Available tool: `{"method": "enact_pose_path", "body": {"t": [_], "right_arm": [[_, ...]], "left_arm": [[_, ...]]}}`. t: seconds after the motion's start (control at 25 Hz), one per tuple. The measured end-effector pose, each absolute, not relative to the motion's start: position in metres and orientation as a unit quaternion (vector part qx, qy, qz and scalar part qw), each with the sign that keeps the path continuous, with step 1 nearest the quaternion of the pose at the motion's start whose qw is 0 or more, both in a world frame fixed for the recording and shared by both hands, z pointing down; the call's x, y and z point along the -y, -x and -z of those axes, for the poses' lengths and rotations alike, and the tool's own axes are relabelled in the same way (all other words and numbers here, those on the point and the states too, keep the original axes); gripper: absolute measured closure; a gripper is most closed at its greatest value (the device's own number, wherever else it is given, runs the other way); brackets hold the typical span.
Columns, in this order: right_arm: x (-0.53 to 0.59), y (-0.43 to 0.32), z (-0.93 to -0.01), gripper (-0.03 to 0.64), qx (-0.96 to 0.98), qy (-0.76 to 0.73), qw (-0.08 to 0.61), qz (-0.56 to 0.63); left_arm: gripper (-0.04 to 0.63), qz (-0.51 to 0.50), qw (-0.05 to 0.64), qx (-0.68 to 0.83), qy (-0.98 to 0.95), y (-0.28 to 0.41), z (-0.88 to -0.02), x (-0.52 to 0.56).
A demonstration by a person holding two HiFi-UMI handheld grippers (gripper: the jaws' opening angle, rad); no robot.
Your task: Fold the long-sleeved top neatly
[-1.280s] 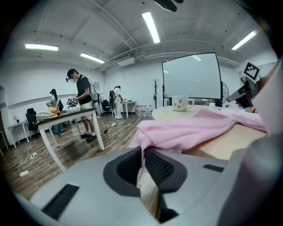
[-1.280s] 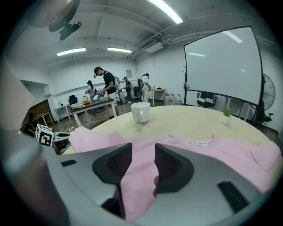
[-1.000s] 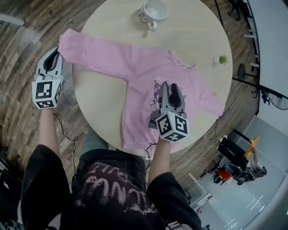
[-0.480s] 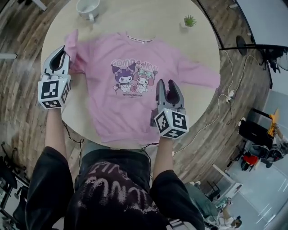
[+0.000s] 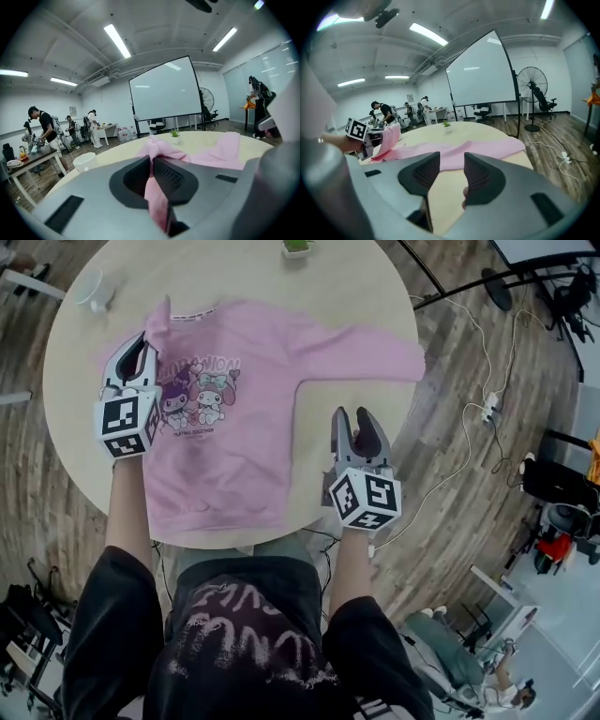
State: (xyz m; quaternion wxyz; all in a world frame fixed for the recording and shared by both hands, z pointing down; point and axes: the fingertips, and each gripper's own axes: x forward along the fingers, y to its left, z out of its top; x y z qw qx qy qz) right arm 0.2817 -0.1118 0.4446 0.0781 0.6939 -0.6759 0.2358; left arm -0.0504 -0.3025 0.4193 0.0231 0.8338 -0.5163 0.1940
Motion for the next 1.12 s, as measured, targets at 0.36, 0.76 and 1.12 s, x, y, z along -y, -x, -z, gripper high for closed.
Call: {"method": "enact_pose_path", "body": {"t": [0.36, 0.76, 1.12], "right_arm": [[0.096, -0.346, -0.459, 0.451, 0.648, -0.716, 0.062, -0.253], [0.092, -0.373, -0.470, 0.451, 0.615, -0.739, 0.044, -0.271], [0.080, -0.465, -0.489, 0.451, 0.572, -0.762, 0.002, -0.304]], "left_arm": [[0.505, -0.253, 0.033, 0.480, -0.839, -0.028, -0.465, 0.291], [0.460, -0.235, 0.067, 0.437, -0.865, -0.056, -0.474, 0.281], [0.492, -0.256, 0.069, 0.431, -0.863, -0.071, -0.483, 0.266]]}}
